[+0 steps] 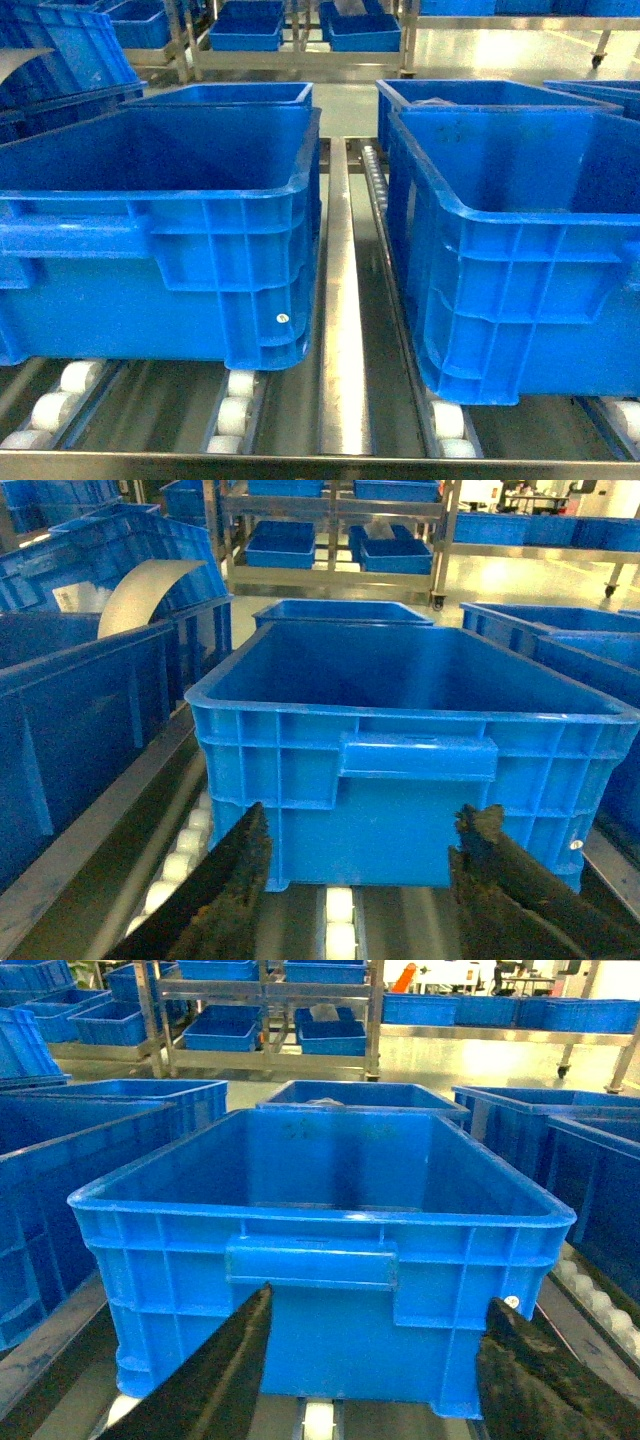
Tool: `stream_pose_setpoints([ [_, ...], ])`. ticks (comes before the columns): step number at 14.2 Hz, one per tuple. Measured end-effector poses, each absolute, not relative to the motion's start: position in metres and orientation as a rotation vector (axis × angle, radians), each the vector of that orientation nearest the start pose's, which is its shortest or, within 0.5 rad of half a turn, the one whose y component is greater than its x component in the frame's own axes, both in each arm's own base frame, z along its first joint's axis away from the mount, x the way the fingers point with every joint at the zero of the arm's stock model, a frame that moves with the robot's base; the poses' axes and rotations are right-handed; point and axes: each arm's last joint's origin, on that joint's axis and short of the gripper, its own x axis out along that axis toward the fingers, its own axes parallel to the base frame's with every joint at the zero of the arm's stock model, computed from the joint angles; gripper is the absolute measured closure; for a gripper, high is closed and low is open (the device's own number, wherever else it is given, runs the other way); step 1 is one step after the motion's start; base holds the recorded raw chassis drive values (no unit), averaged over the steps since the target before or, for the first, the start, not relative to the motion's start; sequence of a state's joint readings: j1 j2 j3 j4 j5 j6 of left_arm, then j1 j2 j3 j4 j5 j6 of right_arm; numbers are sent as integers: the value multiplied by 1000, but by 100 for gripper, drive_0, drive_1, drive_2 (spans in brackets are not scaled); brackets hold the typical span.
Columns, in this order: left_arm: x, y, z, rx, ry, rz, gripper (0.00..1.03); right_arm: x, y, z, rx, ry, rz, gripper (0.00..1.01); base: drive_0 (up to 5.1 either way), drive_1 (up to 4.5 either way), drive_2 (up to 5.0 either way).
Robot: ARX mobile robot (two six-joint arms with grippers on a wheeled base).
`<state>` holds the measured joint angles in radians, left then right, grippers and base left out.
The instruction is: Sort blue parts and orange caps into right shelf containers
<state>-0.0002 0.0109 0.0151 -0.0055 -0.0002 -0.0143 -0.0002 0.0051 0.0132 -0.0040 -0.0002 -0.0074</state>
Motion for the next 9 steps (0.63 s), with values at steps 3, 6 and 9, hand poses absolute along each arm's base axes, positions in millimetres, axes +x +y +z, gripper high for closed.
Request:
stream_pose_setpoints([
  [3, 97, 0, 167, -14, 1, 0, 5, 97, 0, 167, -7, -4, 0, 2, 0, 0, 0],
  [6, 97, 0, 167, -13, 1, 0, 5, 97, 0, 167, -7, -4, 0, 3, 0, 0, 0],
  [9, 97, 0, 167, -13, 1, 0, 5, 97, 0, 167, -7, -4, 0, 3, 0, 0, 0],
])
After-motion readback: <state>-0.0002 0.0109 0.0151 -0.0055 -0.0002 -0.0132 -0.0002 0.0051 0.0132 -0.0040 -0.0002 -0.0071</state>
